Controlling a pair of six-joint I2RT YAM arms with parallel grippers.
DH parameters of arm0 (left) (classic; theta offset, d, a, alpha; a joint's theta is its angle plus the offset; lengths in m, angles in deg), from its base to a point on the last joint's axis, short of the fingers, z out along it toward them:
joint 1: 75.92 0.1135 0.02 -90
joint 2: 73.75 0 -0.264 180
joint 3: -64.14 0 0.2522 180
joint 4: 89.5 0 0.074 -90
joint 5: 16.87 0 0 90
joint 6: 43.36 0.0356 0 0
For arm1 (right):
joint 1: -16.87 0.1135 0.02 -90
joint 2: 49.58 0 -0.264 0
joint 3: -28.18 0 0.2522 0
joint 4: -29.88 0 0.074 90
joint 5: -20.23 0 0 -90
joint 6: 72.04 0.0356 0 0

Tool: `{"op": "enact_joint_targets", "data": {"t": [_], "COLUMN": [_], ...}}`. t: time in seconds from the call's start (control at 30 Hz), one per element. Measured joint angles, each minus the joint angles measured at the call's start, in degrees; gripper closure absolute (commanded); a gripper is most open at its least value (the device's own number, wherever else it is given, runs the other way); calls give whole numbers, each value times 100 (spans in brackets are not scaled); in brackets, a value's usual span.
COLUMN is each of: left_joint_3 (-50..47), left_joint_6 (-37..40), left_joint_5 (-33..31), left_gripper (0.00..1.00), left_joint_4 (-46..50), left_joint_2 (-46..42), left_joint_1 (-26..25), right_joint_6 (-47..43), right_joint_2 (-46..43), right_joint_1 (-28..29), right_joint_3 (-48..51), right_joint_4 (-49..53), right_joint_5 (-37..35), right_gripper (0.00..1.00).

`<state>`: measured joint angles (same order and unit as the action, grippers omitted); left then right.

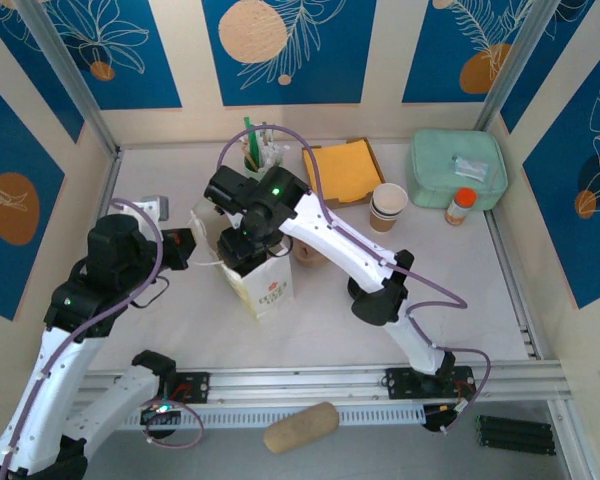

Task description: Pack the takeout coffee

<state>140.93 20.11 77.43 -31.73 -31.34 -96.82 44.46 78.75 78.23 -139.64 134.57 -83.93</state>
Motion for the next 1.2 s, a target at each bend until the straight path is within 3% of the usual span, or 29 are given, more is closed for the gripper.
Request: {"op": "enact_joint_targets", "data": {"t": [1.2], "left_joint_3": [-111], "left_joint_6": [-15], "left_joint_5": [127], "left_gripper": [100], "left_joint_4": [-125], "left_joint_2": [-37], "left_joint_1": [0], "right_joint_6": [-7], "right_joint_2": [699], "right_joint_1": [90], "right_joint_3": [282], "right_joint_4": [116], "right_joint_5": [-350], "right_gripper": [46]}}
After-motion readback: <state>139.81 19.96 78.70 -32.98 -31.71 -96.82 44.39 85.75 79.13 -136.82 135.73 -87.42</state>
